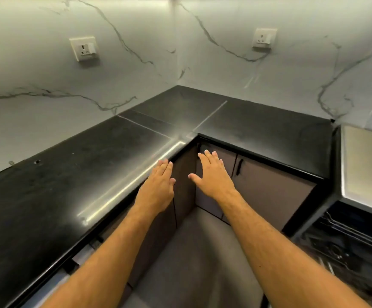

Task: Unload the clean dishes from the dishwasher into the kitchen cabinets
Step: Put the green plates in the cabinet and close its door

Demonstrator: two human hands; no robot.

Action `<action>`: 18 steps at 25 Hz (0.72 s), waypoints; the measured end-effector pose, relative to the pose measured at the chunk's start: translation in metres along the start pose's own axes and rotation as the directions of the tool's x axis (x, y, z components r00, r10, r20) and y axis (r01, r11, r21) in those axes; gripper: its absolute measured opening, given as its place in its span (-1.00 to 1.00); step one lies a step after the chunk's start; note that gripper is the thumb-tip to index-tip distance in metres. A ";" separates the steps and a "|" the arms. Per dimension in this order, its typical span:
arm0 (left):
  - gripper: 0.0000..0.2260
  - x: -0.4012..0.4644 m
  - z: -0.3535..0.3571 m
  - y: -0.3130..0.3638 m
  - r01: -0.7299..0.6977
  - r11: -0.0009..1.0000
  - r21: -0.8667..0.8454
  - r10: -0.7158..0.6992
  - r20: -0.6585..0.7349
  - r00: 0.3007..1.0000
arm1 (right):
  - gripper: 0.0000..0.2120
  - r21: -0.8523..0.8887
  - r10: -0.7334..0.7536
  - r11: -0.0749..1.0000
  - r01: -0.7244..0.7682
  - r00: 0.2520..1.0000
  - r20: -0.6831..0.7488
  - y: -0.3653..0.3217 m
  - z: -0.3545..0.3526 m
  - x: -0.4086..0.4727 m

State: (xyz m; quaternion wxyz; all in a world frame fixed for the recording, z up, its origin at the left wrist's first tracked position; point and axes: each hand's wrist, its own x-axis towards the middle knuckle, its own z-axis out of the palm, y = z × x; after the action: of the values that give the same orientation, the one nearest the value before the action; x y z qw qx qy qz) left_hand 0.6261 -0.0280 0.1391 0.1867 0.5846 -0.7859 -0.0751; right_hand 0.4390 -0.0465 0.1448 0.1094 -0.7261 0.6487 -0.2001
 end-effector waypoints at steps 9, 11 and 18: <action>-0.50 -0.037 0.062 0.087 -0.206 0.965 -0.163 0.237 0.209 0.949 | -0.25 -0.007 0.336 0.941 -0.337 0.940 -0.058 0.092 -0.023 -0.133; -0.50 -0.041 0.071 0.096 -0.272 0.946 -0.178 0.312 0.263 0.913 | -0.26 0.024 0.415 0.910 -0.415 0.906 -0.082 0.101 -0.029 -0.150; -0.47 -0.040 0.093 0.111 -0.435 0.884 -0.174 0.468 0.341 0.815 | -0.27 0.035 0.593 0.805 -0.593 0.801 -0.077 0.112 -0.024 -0.202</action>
State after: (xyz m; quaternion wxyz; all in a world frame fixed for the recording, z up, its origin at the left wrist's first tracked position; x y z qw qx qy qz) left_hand 0.5018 0.0347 0.0825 0.0718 0.3474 -0.9188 -0.1730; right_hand 0.3122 0.1401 0.0892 0.1421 -0.4774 0.8462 -0.1892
